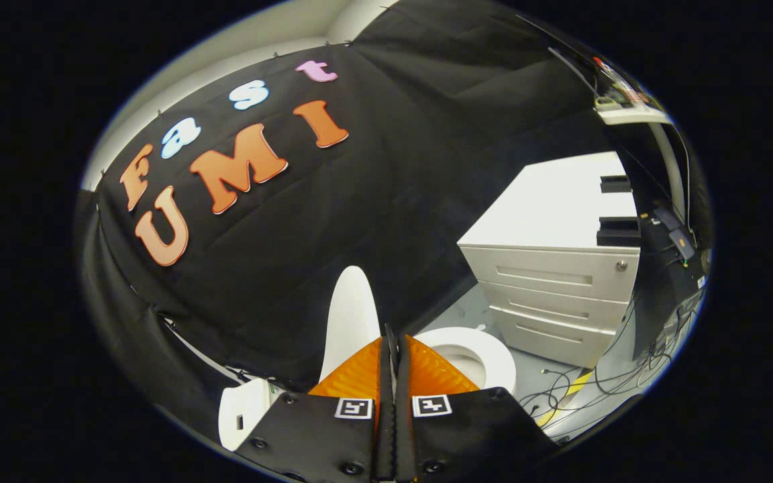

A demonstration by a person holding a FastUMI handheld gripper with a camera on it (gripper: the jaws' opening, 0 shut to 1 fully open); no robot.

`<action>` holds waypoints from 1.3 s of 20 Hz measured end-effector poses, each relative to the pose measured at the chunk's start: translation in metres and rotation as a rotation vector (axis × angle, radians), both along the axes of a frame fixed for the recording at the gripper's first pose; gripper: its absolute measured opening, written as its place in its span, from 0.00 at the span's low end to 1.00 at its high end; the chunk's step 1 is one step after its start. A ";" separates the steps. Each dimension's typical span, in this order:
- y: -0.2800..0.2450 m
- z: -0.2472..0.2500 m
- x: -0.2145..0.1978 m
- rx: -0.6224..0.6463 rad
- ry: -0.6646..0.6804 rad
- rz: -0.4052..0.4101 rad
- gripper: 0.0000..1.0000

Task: Open the toilet lid.

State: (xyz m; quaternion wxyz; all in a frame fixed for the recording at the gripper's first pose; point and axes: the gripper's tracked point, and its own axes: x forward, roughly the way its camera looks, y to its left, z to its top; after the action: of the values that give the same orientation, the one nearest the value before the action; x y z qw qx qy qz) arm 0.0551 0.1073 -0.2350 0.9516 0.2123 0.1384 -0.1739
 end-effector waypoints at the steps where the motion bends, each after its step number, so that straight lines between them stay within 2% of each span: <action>1: 0.010 0.006 0.001 -0.015 -0.005 0.016 0.08; 6: 0.052 0.031 0.008 -0.074 -0.025 0.118 0.08; 16: 0.159 0.066 0.011 -0.284 -0.056 0.312 0.08; 20: 0.193 0.071 0.005 -0.356 -0.059 0.362 0.08; 26: 0.227 0.077 0.000 -0.380 -0.075 0.417 0.08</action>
State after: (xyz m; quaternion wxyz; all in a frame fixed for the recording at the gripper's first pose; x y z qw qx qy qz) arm 0.0547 0.3343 -0.1576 0.9940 0.0035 0.1085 0.0108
